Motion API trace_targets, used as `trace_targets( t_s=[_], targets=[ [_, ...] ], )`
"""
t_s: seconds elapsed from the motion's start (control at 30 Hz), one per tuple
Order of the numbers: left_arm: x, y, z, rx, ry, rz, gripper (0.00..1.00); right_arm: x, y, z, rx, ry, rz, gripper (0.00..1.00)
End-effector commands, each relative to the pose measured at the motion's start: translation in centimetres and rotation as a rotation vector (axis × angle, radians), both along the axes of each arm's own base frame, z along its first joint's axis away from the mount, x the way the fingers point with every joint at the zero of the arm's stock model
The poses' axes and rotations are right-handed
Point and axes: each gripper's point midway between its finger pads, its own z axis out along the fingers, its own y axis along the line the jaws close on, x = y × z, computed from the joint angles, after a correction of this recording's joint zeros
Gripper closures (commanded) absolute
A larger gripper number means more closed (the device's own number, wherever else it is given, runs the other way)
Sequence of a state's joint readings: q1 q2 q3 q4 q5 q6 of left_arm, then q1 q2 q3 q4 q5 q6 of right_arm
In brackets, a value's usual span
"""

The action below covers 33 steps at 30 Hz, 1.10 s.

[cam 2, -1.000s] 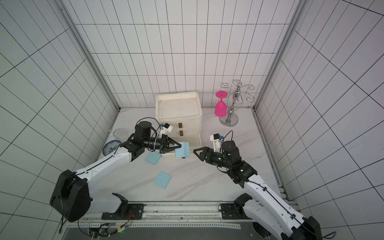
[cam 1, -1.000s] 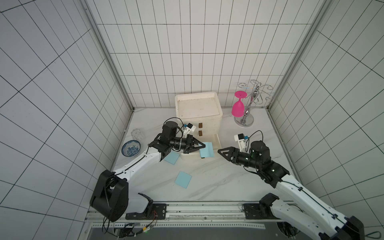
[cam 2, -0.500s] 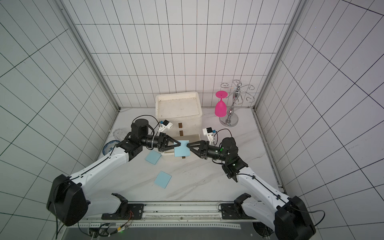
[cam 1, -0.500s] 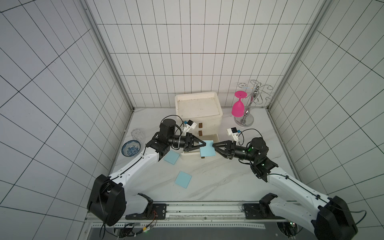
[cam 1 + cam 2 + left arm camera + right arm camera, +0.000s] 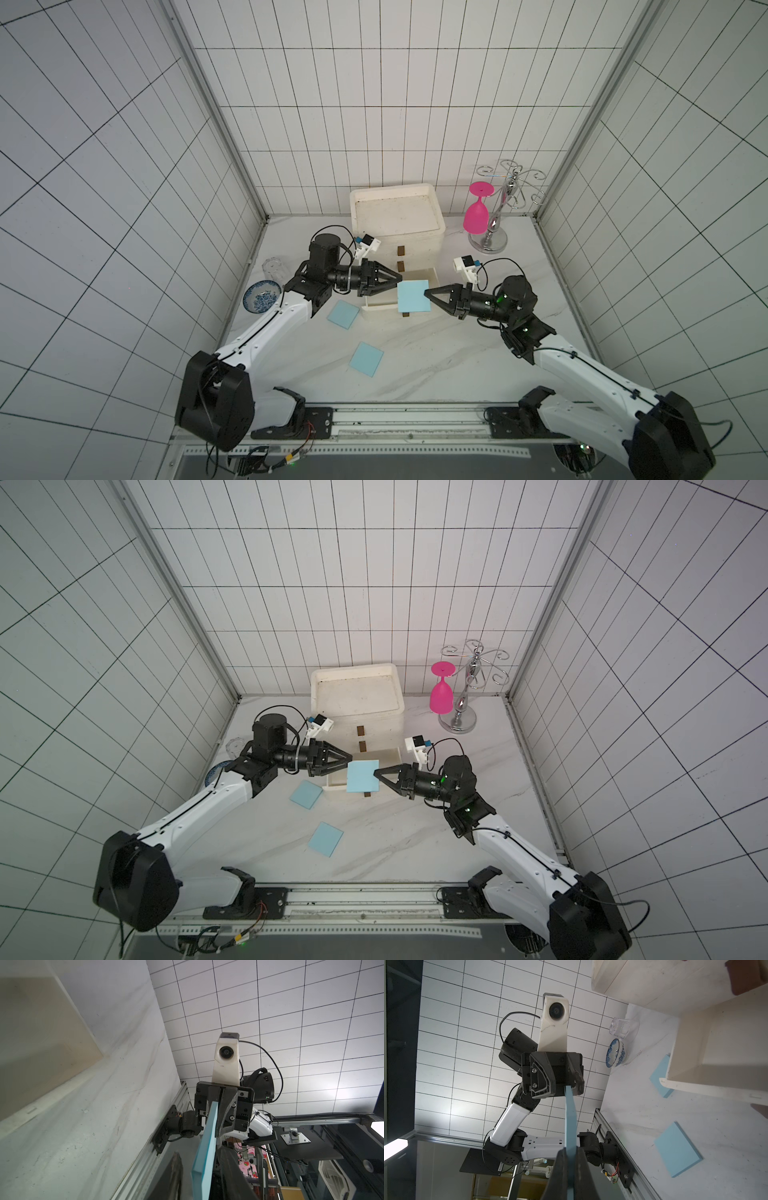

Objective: Please put the sticky notes in the drawer by color
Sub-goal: Pick up the sticky notes from the center of the board, then place the sticky notes in the drawer.

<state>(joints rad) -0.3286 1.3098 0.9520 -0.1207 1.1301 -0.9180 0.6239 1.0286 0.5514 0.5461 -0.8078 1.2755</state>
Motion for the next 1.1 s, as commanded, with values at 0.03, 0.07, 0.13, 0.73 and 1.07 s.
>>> trace_targets(
  t_s=[0.03,0.07,0.13,0.73,1.07],
  targets=[
    [2.0,4.8,-4.4,0.181,0.053,0.183,0.64,3.1,-1.4,-5.8,-0.208,0.079,-0.195,1.00],
    [2.2,5.7,-5.2,0.218,0.058,0.212,0.64,3.9,-1.7,-7.0,-0.253,0.092,-0.245,1.00],
    [2.2,7.4,-7.1,0.300,0.073,0.263,0.64,5.8,-2.4,-8.8,-0.311,0.092,-0.347,1.00],
    [0.8,11.3,-12.4,0.571,0.085,0.334,0.64,14.5,3.0,-14.4,-0.383,0.071,-0.514,1.00],
    [0.2,12.1,-13.4,0.637,0.103,0.382,0.63,13.6,0.5,-14.2,-0.542,-0.005,-0.537,0.52]
  ],
)
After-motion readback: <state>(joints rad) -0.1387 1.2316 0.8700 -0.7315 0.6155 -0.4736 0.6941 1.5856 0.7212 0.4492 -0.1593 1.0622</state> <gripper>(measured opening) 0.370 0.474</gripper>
